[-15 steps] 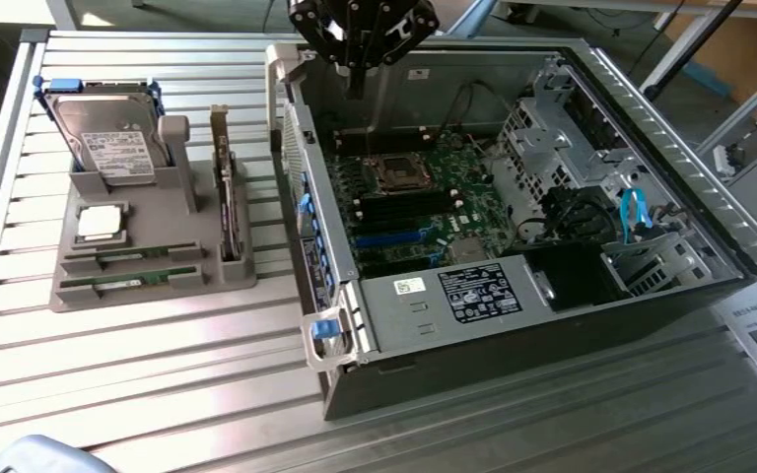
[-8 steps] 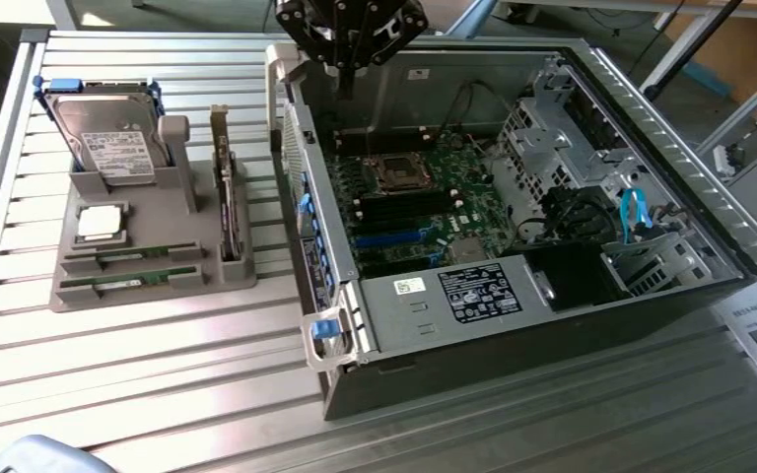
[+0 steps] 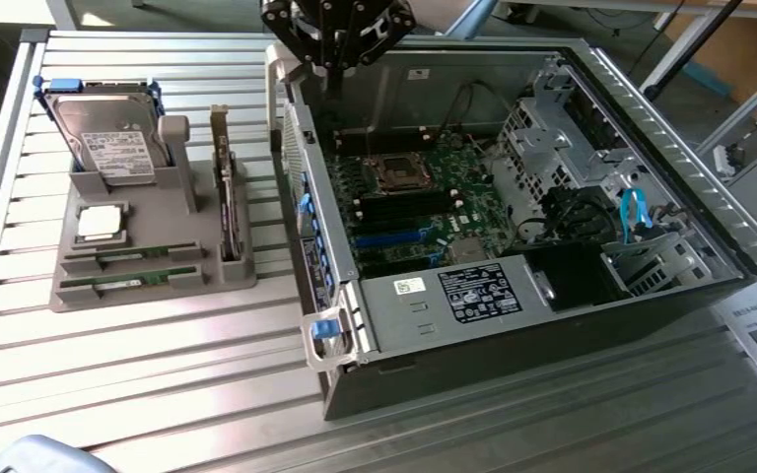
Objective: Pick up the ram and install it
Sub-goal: 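Reach for the ram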
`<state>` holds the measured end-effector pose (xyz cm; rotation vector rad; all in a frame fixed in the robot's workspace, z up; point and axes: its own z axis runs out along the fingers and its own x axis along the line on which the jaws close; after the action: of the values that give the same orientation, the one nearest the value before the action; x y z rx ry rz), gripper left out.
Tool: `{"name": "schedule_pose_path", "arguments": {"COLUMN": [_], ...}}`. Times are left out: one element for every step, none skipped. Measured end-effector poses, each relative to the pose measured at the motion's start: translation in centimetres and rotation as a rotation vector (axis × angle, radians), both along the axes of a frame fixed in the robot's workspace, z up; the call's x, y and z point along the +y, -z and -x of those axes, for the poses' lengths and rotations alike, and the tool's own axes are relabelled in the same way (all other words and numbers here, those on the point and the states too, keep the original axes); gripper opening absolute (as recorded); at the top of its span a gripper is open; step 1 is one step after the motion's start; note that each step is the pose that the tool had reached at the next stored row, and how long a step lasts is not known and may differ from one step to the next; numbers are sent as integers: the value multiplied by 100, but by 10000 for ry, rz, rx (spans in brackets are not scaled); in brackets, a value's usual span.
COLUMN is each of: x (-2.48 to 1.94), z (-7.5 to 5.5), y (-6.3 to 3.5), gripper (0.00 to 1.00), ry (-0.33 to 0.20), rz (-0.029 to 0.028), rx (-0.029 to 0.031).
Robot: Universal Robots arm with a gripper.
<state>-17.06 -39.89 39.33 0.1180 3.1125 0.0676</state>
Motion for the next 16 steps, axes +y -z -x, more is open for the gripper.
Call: {"name": "schedule_pose_path", "arguments": {"x": [0,0,0,0,0,0,0,0,0,0,0,0,0,0,0,0], "z": [13,28,43,57,72,89,107,123,142,161,179,199,217,238,257,277], "y": [0,0,0,0,0,0,0,0,0,0,0,0,0,0,0,0], "gripper": [10,10,10,10,10,10,10,10,10,10,10,10,10,10,10,10], "ry": [0,0,0,-1,-1,-1,-1,0,0,0,0,0,0,0,-1,-1], "rz": [-1,0,-1,0,0,0,0,0,0,0,0,-1,0,0,-1,0], "rx": [0,0,0,0,0,0,0,-1,0,0,0,-1,-1,0,-1,0]}}
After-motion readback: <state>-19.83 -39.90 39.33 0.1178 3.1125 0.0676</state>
